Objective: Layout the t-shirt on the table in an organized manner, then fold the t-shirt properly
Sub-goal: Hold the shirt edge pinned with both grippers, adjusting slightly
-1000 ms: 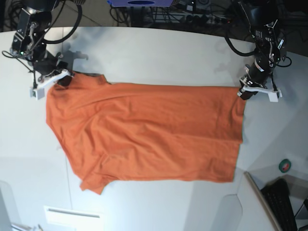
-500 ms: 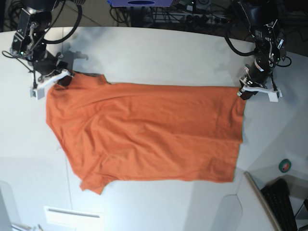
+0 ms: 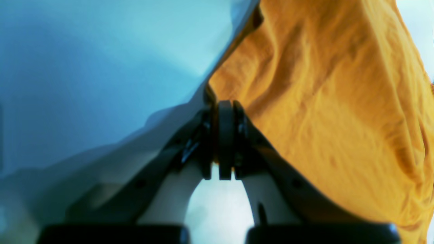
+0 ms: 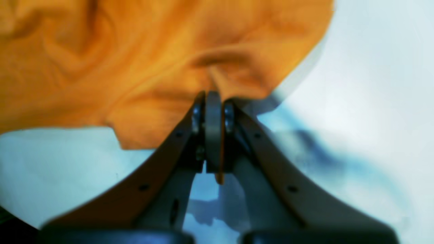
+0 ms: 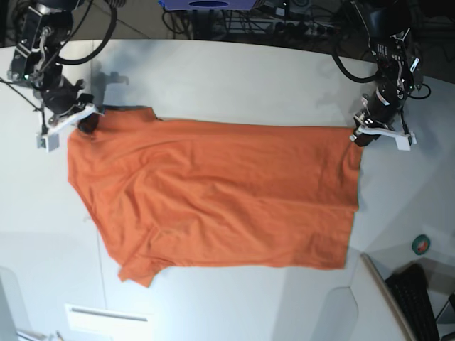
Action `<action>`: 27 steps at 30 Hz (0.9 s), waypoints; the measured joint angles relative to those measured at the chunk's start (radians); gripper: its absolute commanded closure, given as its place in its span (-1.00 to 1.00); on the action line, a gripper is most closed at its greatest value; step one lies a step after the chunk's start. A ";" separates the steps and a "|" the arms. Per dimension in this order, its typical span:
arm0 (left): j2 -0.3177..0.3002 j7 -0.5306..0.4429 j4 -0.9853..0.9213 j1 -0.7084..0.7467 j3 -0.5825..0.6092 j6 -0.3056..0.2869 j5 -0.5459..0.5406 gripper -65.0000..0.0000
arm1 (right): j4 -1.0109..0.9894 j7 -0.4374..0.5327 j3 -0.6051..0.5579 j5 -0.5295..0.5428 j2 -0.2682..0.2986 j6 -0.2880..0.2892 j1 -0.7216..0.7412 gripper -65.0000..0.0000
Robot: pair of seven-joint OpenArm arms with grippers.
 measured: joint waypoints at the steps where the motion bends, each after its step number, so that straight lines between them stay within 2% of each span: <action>1: 0.002 0.003 0.017 0.010 0.000 0.004 0.004 1.00 | 0.006 0.002 0.000 0.002 0.000 0.000 0.003 1.00; 15: 0.004 0.006 0.057 0.055 0.000 0.010 0.003 1.00 | 0.010 -0.002 0.000 0.003 -0.009 0.000 -0.044 1.00; 21: 0.004 0.019 0.128 0.115 0.000 0.015 0.017 1.00 | 0.010 -0.004 0.000 0.007 -0.009 -0.001 -0.087 1.00; 27: 0.003 0.017 0.168 0.109 0.000 0.014 0.013 1.00 | 0.010 -0.004 0.000 0.006 -0.009 -0.001 -0.087 1.00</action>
